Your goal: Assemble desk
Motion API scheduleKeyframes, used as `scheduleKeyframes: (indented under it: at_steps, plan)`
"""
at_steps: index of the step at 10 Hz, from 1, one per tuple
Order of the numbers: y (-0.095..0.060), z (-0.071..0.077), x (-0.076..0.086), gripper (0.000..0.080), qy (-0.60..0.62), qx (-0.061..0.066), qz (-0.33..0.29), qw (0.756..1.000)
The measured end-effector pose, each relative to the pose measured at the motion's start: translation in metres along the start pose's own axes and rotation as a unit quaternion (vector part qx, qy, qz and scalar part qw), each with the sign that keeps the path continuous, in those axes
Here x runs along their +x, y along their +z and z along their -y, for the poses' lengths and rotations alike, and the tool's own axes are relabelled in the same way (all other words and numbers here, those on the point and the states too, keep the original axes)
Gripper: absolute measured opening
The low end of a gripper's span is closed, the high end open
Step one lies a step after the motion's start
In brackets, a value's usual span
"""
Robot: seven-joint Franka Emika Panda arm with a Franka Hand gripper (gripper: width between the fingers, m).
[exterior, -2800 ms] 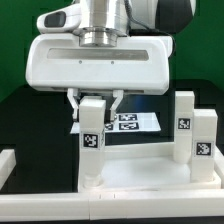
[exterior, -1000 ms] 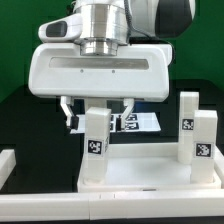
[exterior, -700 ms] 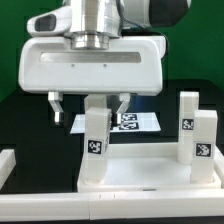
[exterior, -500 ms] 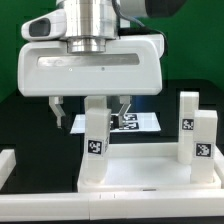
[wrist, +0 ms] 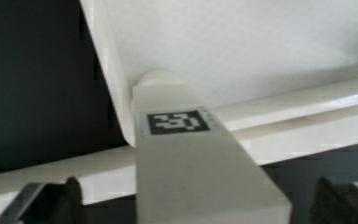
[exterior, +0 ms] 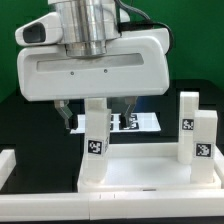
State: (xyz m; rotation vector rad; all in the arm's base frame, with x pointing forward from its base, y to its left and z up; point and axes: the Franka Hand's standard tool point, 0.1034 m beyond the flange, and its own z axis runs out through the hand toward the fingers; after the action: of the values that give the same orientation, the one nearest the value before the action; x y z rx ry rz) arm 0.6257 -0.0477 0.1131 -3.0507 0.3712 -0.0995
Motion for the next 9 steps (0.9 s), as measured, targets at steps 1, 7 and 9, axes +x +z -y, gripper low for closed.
scheduleKeyframes:
  at_steps: [1,7,9]
  plan:
    - [0.0000,-0.0001,0.0000,0.0549,0.002,0.000,0.000,1.000]
    - [-0.0004,0.0035,0.0012,0.0284,0.258,-0.004,-0.002,0.966]
    - [0.0000,0.0039,0.0064,0.0284,0.409,-0.006,0.006,0.913]
